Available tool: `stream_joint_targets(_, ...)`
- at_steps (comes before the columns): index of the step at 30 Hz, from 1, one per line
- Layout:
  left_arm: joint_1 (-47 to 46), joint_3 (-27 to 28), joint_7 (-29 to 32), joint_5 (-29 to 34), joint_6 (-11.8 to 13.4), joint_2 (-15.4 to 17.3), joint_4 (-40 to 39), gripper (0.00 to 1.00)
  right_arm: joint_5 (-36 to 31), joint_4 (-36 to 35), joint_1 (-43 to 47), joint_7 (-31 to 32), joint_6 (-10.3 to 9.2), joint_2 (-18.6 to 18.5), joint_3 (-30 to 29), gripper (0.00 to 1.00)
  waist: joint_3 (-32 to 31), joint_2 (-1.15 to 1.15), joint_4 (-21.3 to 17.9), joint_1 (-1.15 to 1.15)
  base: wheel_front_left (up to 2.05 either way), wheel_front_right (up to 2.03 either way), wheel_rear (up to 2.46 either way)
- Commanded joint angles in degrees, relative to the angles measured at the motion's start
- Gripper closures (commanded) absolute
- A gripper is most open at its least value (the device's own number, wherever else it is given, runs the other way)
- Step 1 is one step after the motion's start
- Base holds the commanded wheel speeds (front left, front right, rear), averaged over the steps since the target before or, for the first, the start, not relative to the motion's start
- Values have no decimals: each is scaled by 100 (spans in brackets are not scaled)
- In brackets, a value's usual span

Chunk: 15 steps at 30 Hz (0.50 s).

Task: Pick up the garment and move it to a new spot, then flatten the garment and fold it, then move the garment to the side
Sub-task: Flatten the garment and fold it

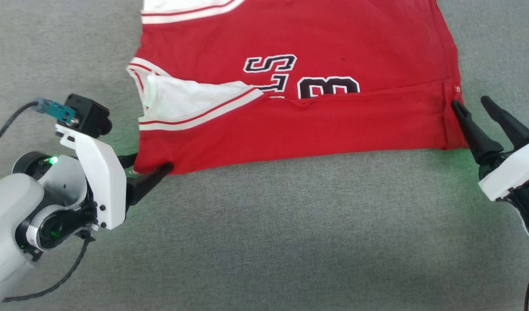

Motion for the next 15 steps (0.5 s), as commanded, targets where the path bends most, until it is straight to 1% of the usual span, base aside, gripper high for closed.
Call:
stream_joint_targets(1,-118,-61,138,20,40,-40,132,0,-64,-107,-47,46,0,26,-40,0,127,0,-100,0,0,0,0)
stream_joint_targets(3,-140,-116,251,-1,20,-157,317,0,-96,-187,-76,87,0,47,-78,0,208,0,-141,0,0,0,0)
stream_joint_targets(4,-133,-143,314,-52,-10,-220,408,9,-117,-223,-75,104,0,55,-96,0,243,0,-161,0,0,0,0)
stream_joint_targets(5,-134,-162,364,-91,-51,-281,501,25,-153,-254,-75,130,0,63,-113,0,276,0,-177,0,0,0,0)
stream_joint_targets(6,-139,-183,414,-127,-56,-338,608,53,-165,-277,-79,154,0,75,-122,0,302,0,-190,0,0,0,0)
stream_joint_targets(7,-140,-222,463,-141,-98,-387,702,67,-189,-292,-83,182,0,86,-130,0,321,0,-200,0,0,0,0)
stream_joint_targets(8,-125,-260,505,-170,-156,-437,762,100,-202,-300,-77,214,0,85,-136,0,332,0,-204,0,0,0,0)
stream_joint_targets(11,-100,-300,551,-224,-337,-565,845,100,-298,-362,-56,382,0,18,-93,0,355,0,-209,0,0,0,0)
stream_joint_targets(13,-100,-259,515,-278,-418,-591,858,100,-480,-445,-111,579,0,-135,-7,0,374,0,-199,0,0,0,0)
stream_joint_targets(15,-144,-259,505,-247,-467,-613,855,100,-589,-514,-175,909,0,-257,76,0,390,0,-176,0,0,0,0)
